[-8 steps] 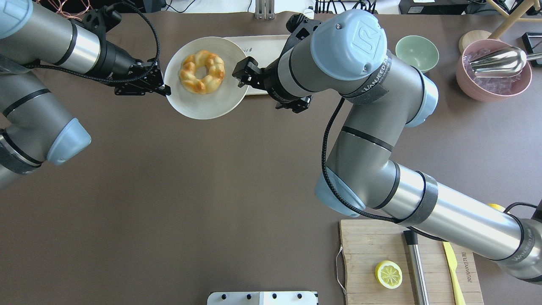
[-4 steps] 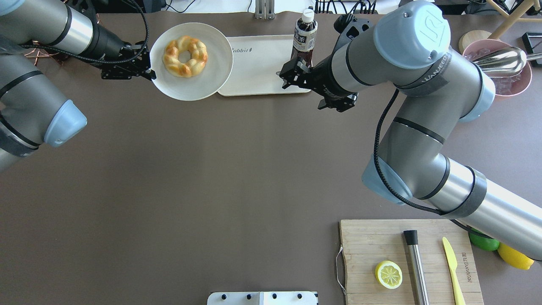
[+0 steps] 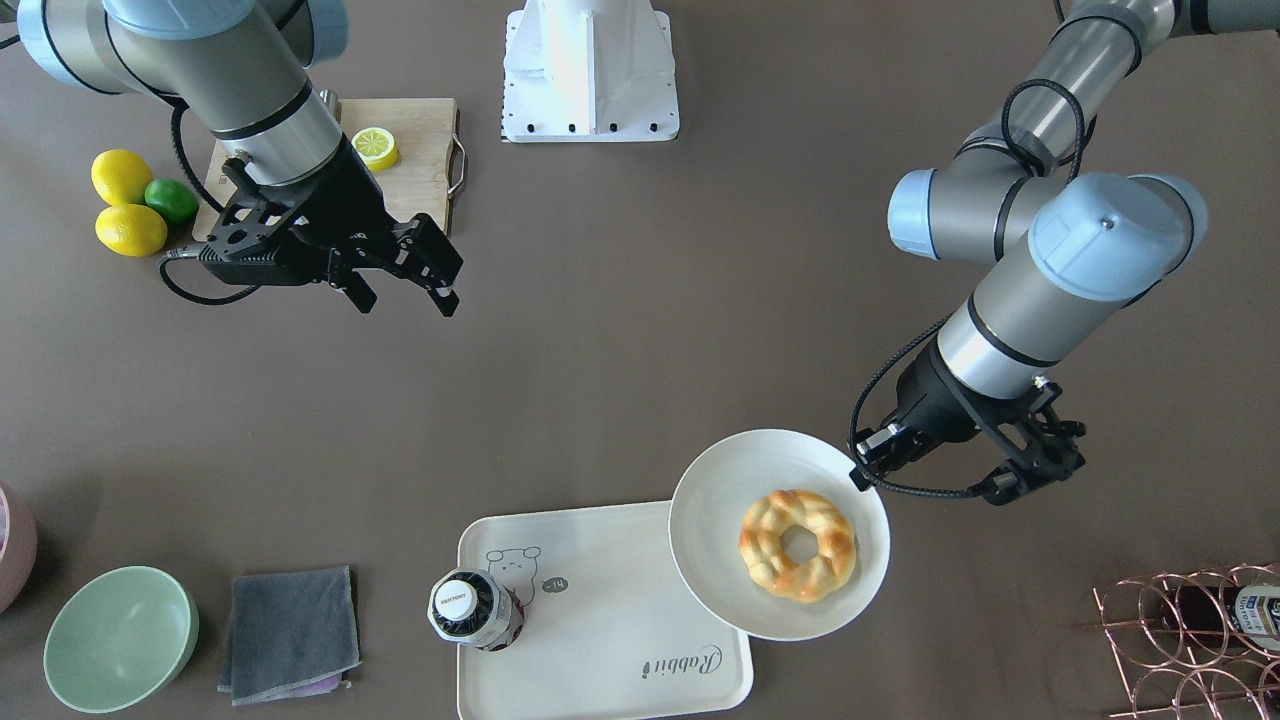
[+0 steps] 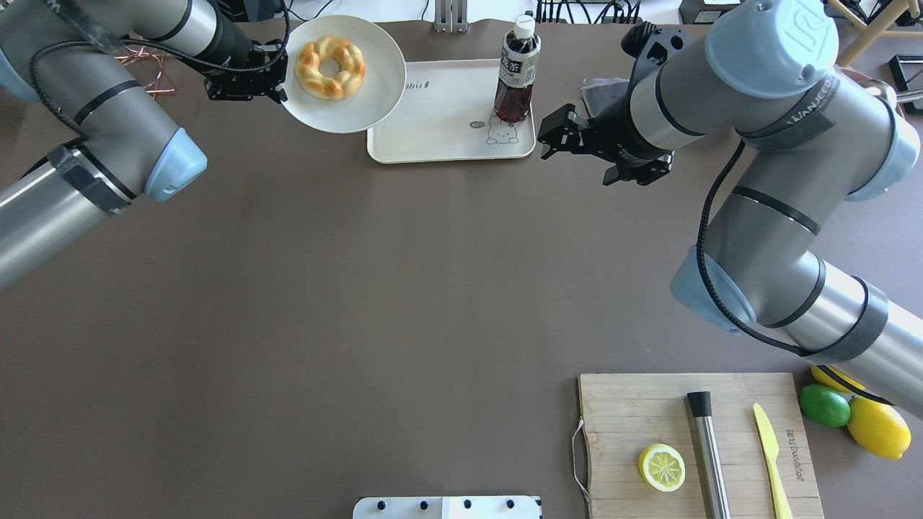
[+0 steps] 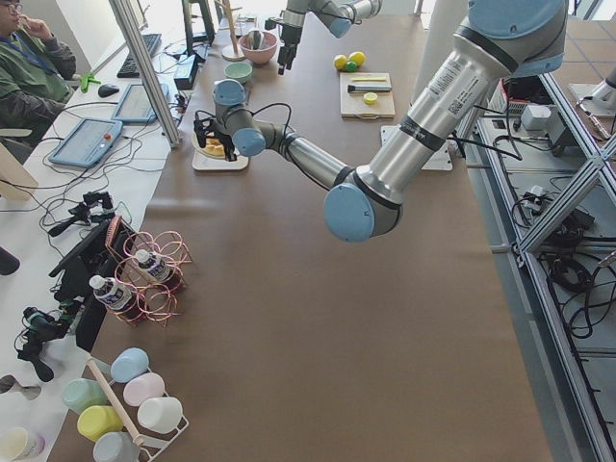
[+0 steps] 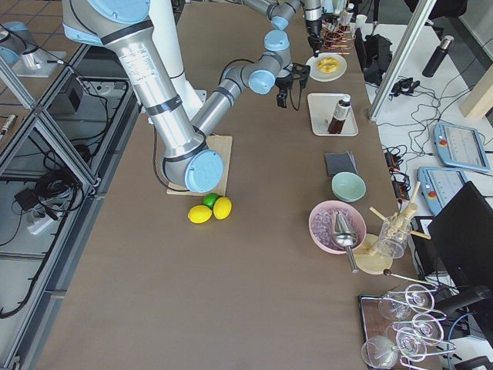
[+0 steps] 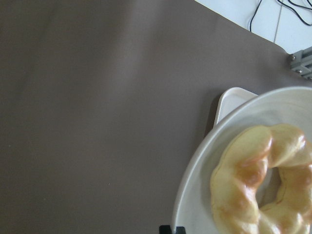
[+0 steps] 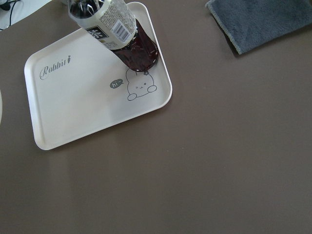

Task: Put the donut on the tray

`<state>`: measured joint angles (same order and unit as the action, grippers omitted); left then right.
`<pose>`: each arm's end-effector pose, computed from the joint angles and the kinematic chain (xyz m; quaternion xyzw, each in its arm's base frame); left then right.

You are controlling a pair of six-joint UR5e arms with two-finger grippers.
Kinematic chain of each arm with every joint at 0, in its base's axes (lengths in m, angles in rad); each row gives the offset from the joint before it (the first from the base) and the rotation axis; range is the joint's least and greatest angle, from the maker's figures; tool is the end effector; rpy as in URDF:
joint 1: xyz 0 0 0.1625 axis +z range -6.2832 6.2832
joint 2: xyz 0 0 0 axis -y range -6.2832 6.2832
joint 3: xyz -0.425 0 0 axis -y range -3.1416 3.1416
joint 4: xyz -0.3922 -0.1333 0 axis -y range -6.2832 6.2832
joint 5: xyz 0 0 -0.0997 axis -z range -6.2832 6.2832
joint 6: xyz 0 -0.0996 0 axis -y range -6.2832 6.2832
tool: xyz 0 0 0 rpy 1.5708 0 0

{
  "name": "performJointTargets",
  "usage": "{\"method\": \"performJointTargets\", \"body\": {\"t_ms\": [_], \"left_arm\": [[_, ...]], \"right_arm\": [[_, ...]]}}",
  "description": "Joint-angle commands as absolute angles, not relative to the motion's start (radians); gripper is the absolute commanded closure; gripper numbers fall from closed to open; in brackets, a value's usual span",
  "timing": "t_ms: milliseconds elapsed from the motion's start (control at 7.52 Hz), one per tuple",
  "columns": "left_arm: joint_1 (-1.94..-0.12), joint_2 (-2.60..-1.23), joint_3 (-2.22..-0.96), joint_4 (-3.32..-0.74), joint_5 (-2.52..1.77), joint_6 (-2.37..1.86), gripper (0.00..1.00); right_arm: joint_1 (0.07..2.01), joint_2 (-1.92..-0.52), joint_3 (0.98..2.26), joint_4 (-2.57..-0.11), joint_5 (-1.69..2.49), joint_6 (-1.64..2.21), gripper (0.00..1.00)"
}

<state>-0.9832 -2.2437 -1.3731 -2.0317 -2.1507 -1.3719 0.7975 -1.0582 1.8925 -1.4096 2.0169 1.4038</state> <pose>0.3446 -0.6594 0.2845 0.0290 0.5012 -0.2076 0.8396 -0.3555 -0.4935 0.2076 0.0437 -0.5027 0.1653 0.8474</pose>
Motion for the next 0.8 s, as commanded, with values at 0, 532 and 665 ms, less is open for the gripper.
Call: {"method": "performJointTargets", "body": {"t_ms": [0, 532, 665], "left_arm": [[-0.979, -2.385, -1.118, -2.103, -2.108, -1.382, 1.00], [-0.862, -2.543, -0.872, -2.241, -2.016, -1.542, 1.00], [-0.862, -2.548, -0.833, -2.272, -1.994, -1.542, 1.00]], "right_arm": [[0.822, -1.092, 1.919, -1.405, 2.043, 1.368, 0.00], [0.836, -1.086, 1.919, -1.405, 2.046, 1.350, 0.00], [0.835, -1.086, 1.919, -1.405, 2.046, 1.350, 0.00]]}}
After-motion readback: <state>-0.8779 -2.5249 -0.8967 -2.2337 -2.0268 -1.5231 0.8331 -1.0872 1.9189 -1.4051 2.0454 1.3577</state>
